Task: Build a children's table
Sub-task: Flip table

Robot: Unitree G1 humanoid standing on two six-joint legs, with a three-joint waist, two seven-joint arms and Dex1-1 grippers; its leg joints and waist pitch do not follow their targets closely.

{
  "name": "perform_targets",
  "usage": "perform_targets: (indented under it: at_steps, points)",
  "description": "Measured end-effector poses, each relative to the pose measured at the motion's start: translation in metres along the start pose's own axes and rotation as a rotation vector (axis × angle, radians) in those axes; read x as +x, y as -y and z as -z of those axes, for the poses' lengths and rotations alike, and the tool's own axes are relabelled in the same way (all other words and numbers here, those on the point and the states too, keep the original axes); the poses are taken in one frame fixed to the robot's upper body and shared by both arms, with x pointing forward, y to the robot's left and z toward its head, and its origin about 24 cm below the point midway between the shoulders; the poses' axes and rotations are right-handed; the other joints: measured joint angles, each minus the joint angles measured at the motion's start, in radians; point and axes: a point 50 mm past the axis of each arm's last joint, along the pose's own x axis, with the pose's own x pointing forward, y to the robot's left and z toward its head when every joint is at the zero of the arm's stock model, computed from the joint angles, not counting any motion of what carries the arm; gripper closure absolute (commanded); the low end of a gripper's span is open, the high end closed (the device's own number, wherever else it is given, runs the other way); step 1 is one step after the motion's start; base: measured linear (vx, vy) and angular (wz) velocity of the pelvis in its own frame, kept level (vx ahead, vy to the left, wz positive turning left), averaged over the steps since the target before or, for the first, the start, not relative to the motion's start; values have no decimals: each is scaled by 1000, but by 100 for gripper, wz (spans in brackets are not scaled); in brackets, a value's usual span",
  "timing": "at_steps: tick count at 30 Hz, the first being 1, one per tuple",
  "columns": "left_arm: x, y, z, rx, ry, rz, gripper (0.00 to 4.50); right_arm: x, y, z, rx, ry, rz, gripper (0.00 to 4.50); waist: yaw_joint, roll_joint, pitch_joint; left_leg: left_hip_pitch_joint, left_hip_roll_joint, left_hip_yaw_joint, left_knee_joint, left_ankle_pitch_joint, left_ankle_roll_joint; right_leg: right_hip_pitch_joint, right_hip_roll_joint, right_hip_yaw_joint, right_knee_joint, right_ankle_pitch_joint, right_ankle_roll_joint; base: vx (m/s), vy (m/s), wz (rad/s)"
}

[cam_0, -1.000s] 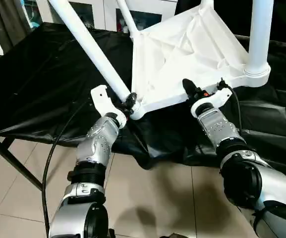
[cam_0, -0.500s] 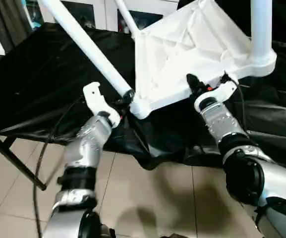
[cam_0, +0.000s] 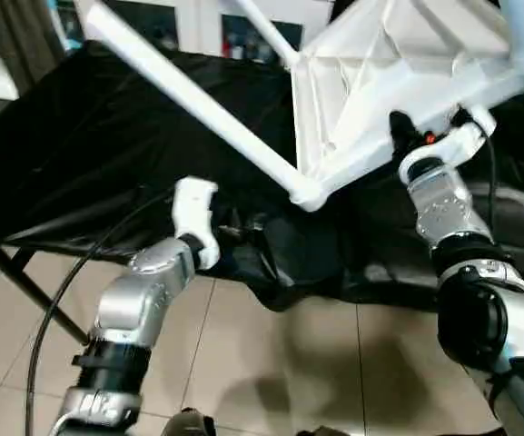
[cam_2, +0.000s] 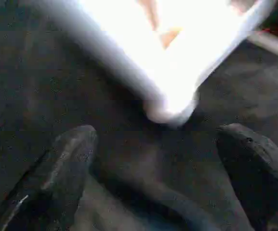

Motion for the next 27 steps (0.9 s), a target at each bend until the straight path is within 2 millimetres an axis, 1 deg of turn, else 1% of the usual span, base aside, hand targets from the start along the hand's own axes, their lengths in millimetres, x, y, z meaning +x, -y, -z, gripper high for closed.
perform_targets:
  at_steps: [1,4,7,10,13,17,19,24,27]
  points:
    - [0,7,-12,45,66,48,8,-1,1,-6,-47,22,-9,273,0,1,0,0,0,0,0,0,0,0,0,0,0,0,0,0,0,0]
    - [-1,13,-28,115,145,103,8,-5,-2,-15,-156,55,-33,275,-3,1,-1,1,0,0,0,0,0,0,0,0,0,0,0,0,0,0]
    - [-4,19,-39,188,189,156,8,-10,-4,-20,-255,78,-42,279,-4,1,-1,2,0,0,0,0,-1,1,0,1,1,0,0,0,0,0]
    - [-7,26,-49,220,236,197,8,-15,-7,-22,-341,88,-49,282,-3,5,-2,3,0,0,1,1,-2,3,0,1,1,1,1,0,0,0]
    - [-8,34,-57,232,271,246,8,-19,-7,-23,-376,92,-44,283,-1,5,-2,4,0,0,0,0,-7,5,0,1,1,2,1,0,0,0]
    - [-8,46,-60,257,281,319,8,-30,-6,-25,-434,101,-19,285,5,7,-3,5,0,0,0,0,-7,6,0,2,0,3,3,0,0,0]
    - [-7,48,-57,286,253,335,8,-34,-7,-25,-483,101,-5,285,5,8,-3,6,0,0,0,1,-8,6,1,2,0,4,5,0,0,0]
    - [-6,49,-54,307,233,338,8,-36,-5,-28,-569,95,27,286,2,13,-4,6,0,-1,0,4,-12,6,1,3,0,8,10,0,0,0]
    - [-5,46,-53,313,222,324,8,-40,-6,-29,-621,95,56,286,1,24,-10,7,0,-1,0,4,-13,7,1,3,0,9,11,0,0,0]
